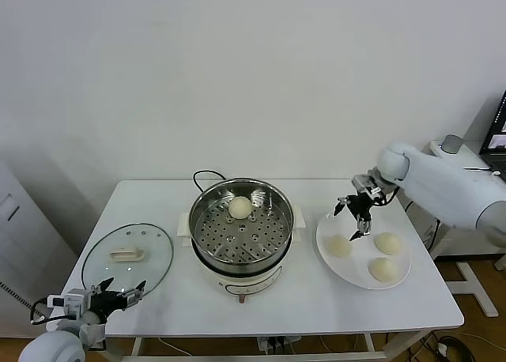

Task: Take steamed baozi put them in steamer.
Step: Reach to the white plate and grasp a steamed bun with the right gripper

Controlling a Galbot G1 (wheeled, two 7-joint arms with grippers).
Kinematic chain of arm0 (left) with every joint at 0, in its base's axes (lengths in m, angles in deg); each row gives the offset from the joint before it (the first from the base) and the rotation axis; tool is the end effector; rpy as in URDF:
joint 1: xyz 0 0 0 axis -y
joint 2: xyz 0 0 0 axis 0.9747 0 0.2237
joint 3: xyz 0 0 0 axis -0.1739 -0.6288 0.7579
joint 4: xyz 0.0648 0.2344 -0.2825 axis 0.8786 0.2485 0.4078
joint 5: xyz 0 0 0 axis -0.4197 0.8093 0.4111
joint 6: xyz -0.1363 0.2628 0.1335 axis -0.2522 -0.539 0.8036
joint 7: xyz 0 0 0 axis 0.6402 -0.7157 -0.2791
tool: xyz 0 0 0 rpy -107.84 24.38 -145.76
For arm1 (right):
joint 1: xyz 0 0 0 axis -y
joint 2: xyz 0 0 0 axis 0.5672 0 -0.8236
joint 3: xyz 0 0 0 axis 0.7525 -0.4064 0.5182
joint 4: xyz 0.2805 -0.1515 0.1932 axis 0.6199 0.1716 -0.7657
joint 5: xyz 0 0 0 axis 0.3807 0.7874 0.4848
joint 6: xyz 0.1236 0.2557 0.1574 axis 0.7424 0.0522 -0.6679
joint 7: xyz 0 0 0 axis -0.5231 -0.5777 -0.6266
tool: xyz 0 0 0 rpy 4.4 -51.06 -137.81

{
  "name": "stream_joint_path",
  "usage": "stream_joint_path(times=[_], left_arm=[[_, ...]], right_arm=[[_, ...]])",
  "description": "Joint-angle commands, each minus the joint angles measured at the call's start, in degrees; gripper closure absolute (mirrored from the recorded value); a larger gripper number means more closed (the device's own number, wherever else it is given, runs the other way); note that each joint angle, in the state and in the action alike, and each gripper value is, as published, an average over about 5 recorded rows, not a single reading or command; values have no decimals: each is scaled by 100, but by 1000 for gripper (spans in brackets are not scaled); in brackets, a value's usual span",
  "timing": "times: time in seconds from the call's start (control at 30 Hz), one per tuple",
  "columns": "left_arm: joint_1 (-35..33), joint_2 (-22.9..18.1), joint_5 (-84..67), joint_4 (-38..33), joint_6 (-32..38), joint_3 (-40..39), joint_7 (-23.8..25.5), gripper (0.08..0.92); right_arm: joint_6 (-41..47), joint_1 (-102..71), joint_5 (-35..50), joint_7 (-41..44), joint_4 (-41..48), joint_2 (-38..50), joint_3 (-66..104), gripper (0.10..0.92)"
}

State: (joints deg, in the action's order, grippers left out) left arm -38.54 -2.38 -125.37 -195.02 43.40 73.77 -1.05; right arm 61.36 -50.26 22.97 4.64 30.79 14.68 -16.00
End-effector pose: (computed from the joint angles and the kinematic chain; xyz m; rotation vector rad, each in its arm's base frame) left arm 0.1873 0.1593 -0.3043 -0.0682 -2.4951 -0.0778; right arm 0.5834 -0.1885 -0.1861 1.5715 -1.2988 1.3311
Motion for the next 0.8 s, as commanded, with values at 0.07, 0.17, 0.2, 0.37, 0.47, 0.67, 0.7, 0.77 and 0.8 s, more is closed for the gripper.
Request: stream_joint_path(times=[0.07,0.17,0.2,0.37,0.47,0.67,0.7,0.77,0.8], left_arm=[[13,12,-2,34,-1,-3,1,177],[18,10,-2,43,1,-5,1,177],[18,9,-2,46,2,-6,2,177],[16,11,-2,69,7,-13,2,177],[15,14,-2,75,13,-12,4,177],[3,7,-2,71,21,-14,4,177],[0,5,-2,67,22,-15,4,177],[-5,4,-3,60,23,-14,4,177],[-7,4,-3,57,24,-14,4,177]], right_arm=[[85,-434,-233,-25,247,-22,319,203],[81,-517,-287,-45,322,-74,401,203],[80,-547,-301,-54,344,-93,435,203],[79,-669,-399,-107,456,-195,597,214],[84,-715,-456,-134,519,-246,668,238],[97,-795,-562,-209,654,-338,817,290],[98,-810,-579,-220,680,-354,849,297],[99,-840,-589,-237,722,-383,906,315],[99,-854,-588,-240,739,-395,934,323]])
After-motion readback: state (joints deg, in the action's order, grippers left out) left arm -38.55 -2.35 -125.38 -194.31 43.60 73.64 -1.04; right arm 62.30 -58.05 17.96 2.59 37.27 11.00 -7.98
